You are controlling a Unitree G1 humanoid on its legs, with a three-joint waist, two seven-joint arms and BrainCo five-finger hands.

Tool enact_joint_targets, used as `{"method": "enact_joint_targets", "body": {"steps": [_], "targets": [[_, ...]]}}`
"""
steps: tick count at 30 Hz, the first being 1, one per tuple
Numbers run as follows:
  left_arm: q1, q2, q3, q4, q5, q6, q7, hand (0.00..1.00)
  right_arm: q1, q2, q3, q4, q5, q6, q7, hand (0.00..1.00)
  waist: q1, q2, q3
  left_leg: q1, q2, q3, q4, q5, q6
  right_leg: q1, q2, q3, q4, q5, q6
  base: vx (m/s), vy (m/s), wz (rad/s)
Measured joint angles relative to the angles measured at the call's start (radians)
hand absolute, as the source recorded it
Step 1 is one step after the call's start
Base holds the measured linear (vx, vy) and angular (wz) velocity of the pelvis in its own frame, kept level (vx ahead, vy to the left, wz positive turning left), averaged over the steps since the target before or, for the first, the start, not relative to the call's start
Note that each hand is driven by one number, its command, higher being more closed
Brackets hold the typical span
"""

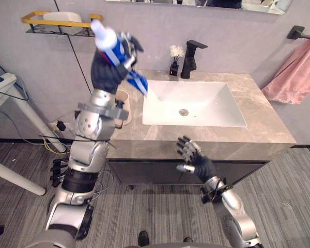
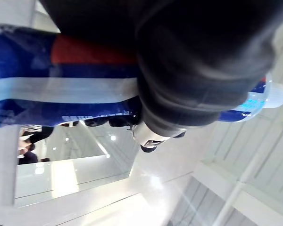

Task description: Organize washtable

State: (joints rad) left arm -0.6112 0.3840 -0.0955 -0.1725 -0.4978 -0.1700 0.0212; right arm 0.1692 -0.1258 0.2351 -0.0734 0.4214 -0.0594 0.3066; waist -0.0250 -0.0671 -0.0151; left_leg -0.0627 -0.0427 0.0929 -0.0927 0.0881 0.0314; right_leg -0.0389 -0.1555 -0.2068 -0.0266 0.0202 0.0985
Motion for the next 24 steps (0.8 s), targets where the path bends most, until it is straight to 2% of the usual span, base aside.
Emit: {"method": "enact_joint_targets", "body": {"steps": [3,17,24], "targets": [[-0.033,-0.013,-0.001,0.029,0.059,-0.014,0.026,1.0,0.012,0.004,0.018,0.021,0.0,0.005,0.005,0.0,-0.017,0.0,0.0,-0.007,0.001,-0.002,0.0,0.0,0.0,-0.004,0.002,-0.001,-0.006,0.002,-0.002,0.0,0.0,0.0],[-0.048,-0.018,0.001,0.119,0.268,-0.01,0.09,1.0,0.115,0.027,0.013,0.021,0.063,0.003,0.024,0.0,-0.018,-0.003,0.001,-0.042,0.007,0.001,0.0,0.003,0.004,-0.041,0.012,0.011,-0.011,0.016,-0.004,0.01,-0.007,-0.02],[-0.058,-0.017,0.059,0.142,0.347,-0.008,0.104,1.0,0.165,0.042,-0.006,0.021,0.097,-0.001,0.025,0.0,-0.018,-0.023,0.003,-0.067,0.008,0.009,0.0,0.003,0.004,-0.071,0.012,0.018,-0.008,0.018,-0.006,-0.01,0.002,-0.03]]}}
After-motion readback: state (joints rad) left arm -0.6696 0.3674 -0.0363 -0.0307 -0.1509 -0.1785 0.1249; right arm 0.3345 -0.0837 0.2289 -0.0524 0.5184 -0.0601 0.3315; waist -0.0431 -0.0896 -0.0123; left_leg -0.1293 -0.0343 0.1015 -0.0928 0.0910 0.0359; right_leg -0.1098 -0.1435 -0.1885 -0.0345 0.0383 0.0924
